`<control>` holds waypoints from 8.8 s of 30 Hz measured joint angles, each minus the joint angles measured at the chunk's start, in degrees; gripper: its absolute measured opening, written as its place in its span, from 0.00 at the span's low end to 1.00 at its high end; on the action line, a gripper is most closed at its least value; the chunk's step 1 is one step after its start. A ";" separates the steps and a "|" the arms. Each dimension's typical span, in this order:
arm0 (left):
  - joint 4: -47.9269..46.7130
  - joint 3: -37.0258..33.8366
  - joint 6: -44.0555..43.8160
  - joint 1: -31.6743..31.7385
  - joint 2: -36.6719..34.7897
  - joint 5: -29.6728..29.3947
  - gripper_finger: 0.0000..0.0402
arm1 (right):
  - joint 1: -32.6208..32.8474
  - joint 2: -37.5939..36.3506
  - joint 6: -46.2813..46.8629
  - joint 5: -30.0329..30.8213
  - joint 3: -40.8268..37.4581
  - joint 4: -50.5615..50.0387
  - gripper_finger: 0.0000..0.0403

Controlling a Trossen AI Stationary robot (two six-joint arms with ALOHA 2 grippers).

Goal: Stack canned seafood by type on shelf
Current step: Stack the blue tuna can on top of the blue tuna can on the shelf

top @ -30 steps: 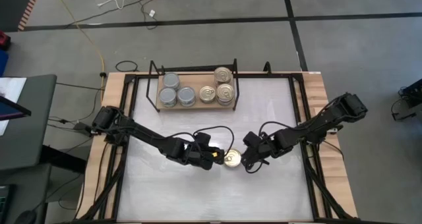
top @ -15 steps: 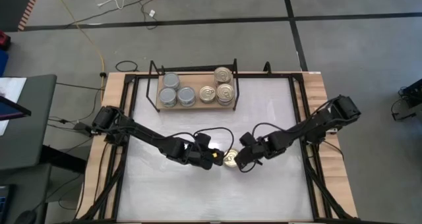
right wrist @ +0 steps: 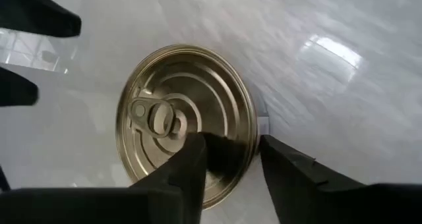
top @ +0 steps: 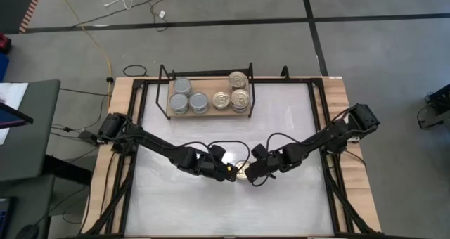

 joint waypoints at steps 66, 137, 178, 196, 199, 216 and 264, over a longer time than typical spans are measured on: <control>15.57 -12.01 -16.56 -1.33 0.02 3.02 0.55 | -0.70 0.36 -3.10 -0.12 0.00 3.07 0.11; 16.64 -16.26 -15.66 -0.26 -4.78 5.93 0.83 | 0.10 0.53 -2.04 -0.59 -0.18 -0.65 0.05; 20.94 -16.26 -18.57 -9.73 -7.48 -6.59 0.83 | 0.16 -10.26 -8.73 -0.41 0.00 -9.48 0.08; 20.60 -16.26 -16.81 -10.03 -7.45 -6.58 0.83 | 1.94 -15.76 -21.31 -1.94 0.00 -9.24 0.32; 19.90 -16.26 -16.81 -10.03 -7.45 -6.58 0.83 | 2.81 -15.62 -21.58 -3.22 0.00 -6.71 0.44; 18.97 -16.28 -17.13 -10.03 -7.41 -7.52 0.83 | 4.19 -5.37 -30.68 -3.69 4.78 -1.71 0.92; 4.24 -42.18 1.96 -12.86 -47.28 -4.96 0.83 | -4.39 8.77 -30.97 12.74 39.66 -23.72 0.52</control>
